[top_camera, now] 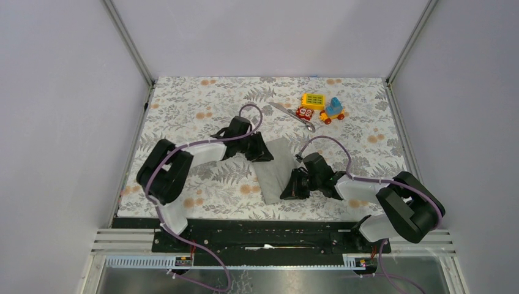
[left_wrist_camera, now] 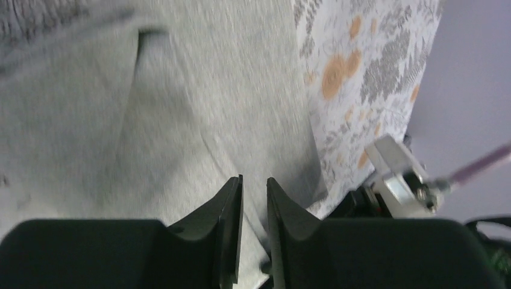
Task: Fold the napkin into a case and place the utensils inside
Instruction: Smooth out the 2/3-rectangle-folded napkin at the center of the board, then rotate the 2/3-rectangle-folded napkin at the center of the board.
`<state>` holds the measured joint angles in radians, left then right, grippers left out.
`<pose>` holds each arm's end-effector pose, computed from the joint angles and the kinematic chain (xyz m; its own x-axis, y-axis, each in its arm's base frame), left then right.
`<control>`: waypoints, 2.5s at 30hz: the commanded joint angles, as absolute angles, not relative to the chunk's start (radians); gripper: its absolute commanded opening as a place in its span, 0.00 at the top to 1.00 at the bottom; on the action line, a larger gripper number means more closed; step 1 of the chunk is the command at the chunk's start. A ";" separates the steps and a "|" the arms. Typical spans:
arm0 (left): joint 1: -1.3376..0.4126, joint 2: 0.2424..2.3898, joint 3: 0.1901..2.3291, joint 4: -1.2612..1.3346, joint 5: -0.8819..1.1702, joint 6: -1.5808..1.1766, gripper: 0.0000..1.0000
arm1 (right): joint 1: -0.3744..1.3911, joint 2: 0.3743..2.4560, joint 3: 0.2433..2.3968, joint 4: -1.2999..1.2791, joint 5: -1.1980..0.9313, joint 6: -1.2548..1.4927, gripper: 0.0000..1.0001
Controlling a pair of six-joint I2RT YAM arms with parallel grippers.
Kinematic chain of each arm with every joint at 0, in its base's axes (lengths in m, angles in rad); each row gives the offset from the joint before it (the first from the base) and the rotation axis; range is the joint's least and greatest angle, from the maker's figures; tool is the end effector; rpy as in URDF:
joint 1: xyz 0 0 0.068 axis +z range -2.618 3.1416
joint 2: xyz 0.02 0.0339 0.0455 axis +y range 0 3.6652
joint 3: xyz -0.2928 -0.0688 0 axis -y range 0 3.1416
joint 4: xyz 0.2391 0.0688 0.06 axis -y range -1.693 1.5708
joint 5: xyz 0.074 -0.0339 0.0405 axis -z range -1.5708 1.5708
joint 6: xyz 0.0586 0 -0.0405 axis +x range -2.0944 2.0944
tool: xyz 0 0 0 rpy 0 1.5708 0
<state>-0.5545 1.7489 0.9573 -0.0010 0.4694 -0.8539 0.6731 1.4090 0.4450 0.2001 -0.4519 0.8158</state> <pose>0.3016 -0.2180 0.1838 -0.9553 -0.1992 -0.2184 0.0295 0.6710 -0.7409 0.1795 0.1758 0.1526 -0.9587 0.0736 -0.2749 -0.1594 0.6614 0.7329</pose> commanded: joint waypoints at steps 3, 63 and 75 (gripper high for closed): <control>-0.543 1.895 1.111 -0.048 0.381 -0.758 0.79 | 0.681 1.382 0.460 0.179 -0.400 0.781 0.94; -0.666 1.414 0.851 -0.251 0.242 -0.723 0.40 | 0.582 1.262 0.305 0.375 -0.463 0.940 0.44; -1.067 1.634 1.101 -0.554 -0.089 -0.778 0.41 | 0.266 1.077 0.543 -0.356 -0.191 0.563 0.05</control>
<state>-1.0008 1.5475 0.9905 -0.4301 0.0731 -0.7586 0.2989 1.0290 0.4820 -0.1257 -0.3180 0.6704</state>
